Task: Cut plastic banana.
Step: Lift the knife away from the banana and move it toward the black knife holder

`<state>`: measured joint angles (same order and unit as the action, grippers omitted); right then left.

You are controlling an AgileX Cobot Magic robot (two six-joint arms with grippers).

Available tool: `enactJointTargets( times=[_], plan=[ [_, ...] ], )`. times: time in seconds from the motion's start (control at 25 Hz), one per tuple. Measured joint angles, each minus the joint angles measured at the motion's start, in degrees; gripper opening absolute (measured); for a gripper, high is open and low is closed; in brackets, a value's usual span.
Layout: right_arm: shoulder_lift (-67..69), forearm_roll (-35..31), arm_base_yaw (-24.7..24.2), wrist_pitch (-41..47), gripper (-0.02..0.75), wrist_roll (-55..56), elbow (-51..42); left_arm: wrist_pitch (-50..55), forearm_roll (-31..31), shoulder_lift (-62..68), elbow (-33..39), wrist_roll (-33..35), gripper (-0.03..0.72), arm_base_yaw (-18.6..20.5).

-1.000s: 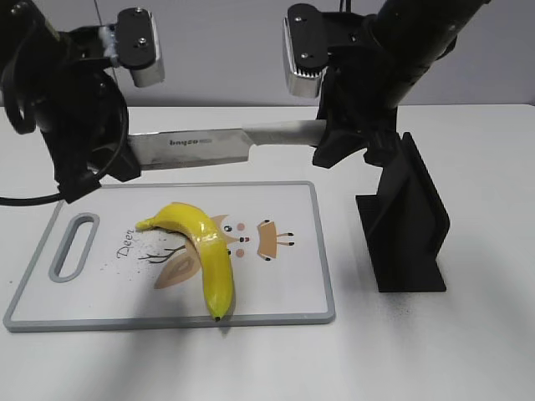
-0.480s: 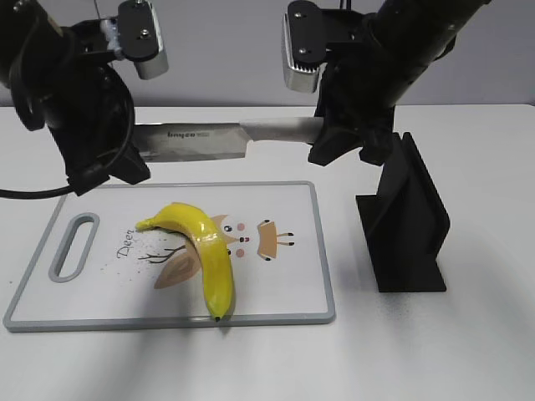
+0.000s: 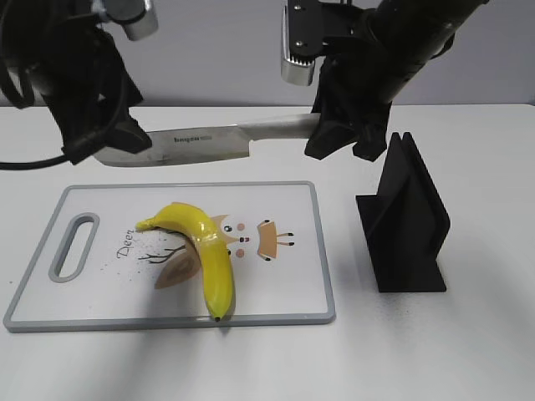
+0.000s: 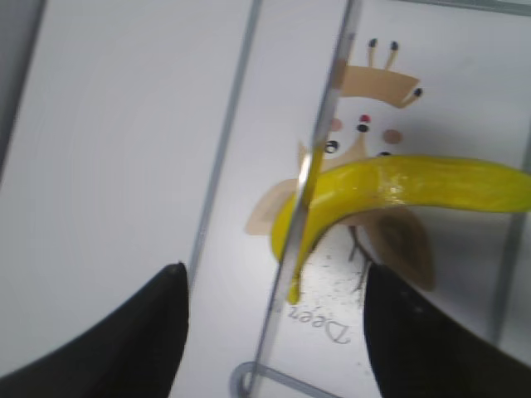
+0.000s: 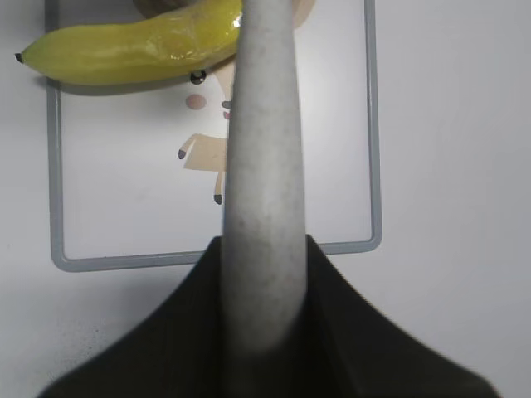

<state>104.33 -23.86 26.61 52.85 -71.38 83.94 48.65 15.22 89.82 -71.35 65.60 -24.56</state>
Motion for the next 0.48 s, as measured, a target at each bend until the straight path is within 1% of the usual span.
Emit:
enactJointTargets(
  times=[0.12,0.2,0.28,0.36,0.44,0.48],
  plan=[
    [0.0,0.8,0.0,-0.1,0.190,0.0,0.0,-2.4,-3.0,-3.1,0.0,-0.1,0.632,0.0],
    [0.0,1.7,0.0,-0.2,0.190,0.1,0.0,-2.5,-4.2,-5.4,0.0,-2.3,0.619,0.0],
    [0.0,1.9,0.0,-0.2,0.190,2.3,0.0,-2.6,-6.0,-8.0,0.0,-8.3,0.598,0.0],
    [0.0,2.0,0.0,-0.2,0.190,6.3,0.0,-2.7,-9.2,-10.2,0.0,-16.1,0.585,0.3],
    [0.0,2.1,0.0,-0.2,0.190,13.0,0.0,-2.5,-13.5,-11.7,0.0,-26.3,0.581,1.8],
    [0.0,2.5,0.0,-0.2,0.190,16.4,0.2,-1.7,-15.2,-12.1,0.0,-30.0,0.580,3.2]
  ],
)
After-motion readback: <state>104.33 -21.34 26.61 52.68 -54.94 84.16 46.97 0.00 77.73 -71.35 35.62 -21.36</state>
